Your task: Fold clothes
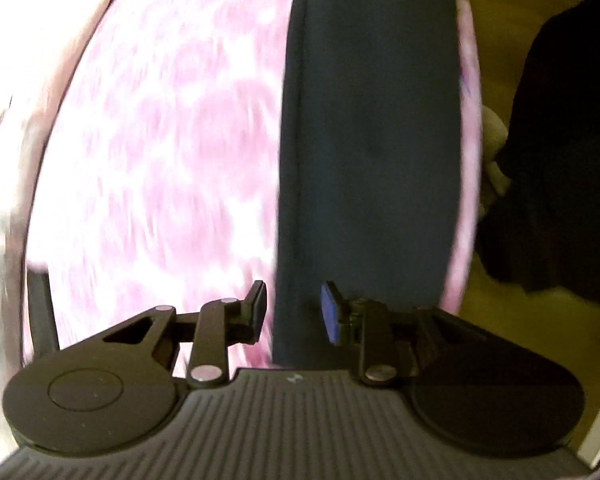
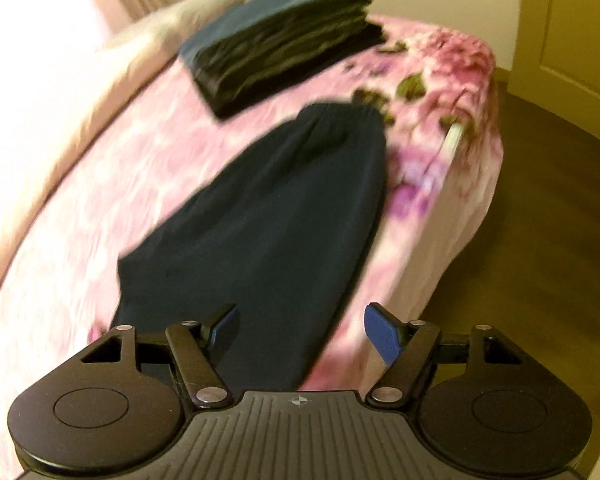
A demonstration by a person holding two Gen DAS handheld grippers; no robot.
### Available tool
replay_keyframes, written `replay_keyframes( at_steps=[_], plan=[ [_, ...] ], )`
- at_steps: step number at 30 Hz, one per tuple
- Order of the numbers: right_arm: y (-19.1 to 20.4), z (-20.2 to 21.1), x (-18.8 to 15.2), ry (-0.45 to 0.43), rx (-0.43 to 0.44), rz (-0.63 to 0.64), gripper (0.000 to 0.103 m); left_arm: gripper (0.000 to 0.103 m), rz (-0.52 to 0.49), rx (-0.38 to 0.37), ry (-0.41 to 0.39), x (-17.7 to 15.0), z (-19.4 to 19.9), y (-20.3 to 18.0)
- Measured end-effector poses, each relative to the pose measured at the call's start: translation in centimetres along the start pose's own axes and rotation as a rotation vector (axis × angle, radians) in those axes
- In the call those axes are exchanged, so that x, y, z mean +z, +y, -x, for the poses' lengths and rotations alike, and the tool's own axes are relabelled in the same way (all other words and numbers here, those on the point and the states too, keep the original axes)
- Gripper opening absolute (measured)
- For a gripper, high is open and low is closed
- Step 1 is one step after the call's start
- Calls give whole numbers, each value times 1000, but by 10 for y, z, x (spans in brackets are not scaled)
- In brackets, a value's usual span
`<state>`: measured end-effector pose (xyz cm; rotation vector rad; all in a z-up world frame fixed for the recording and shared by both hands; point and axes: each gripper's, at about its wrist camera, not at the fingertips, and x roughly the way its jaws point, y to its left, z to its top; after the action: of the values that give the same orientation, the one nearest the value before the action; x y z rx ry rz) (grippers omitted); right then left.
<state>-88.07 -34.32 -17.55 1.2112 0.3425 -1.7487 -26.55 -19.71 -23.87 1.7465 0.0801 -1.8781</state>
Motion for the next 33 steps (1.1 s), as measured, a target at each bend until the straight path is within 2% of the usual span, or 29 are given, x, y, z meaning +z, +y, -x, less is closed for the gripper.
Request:
replay_keyframes(
  at_steps=[4, 9, 16, 18, 20, 22, 23, 24, 25, 29, 33],
  plan=[
    [-18, -17, 38, -40, 18, -2, 72, 26, -17, -1, -62, 75, -8, 4],
    [-53, -57, 78, -52, 44, -11, 72, 26, -43, -26, -85, 177, -25, -12],
    [-97, -108, 109, -44, 132, -96, 72, 26, -201, -116, -136, 317, -55, -49],
    [-102, -114, 112, -41, 165, -123, 47, 26, -244, -127, -158, 353, -62, -56],
    [-103, -116, 113, -38, 193, -144, 46, 26, -250, -125, -182, 387, -68, -56],
    [-97, -113, 112, -44, 204, -116, 29, 26, -247, -126, -207, 416, -70, -55],
    [-90, -112, 111, -48, 190, -68, 13, 26, -246, -127, -219, 430, -70, -55],
    [-84, -110, 110, -52, 176, -22, 7, 26, -246, -129, -230, 442, -71, -55],
    [-82, -108, 108, -55, 178, -1, 3, 26, -257, -130, -239, 452, -71, -57],
    [-87, -105, 108, -68, 182, 17, 2, 26, -318, -137, -266, 476, -73, -66],
    [-115, -121, 121, -51, 192, -32, 1, 26, -339, -146, -273, 483, -76, -74]
  ],
)
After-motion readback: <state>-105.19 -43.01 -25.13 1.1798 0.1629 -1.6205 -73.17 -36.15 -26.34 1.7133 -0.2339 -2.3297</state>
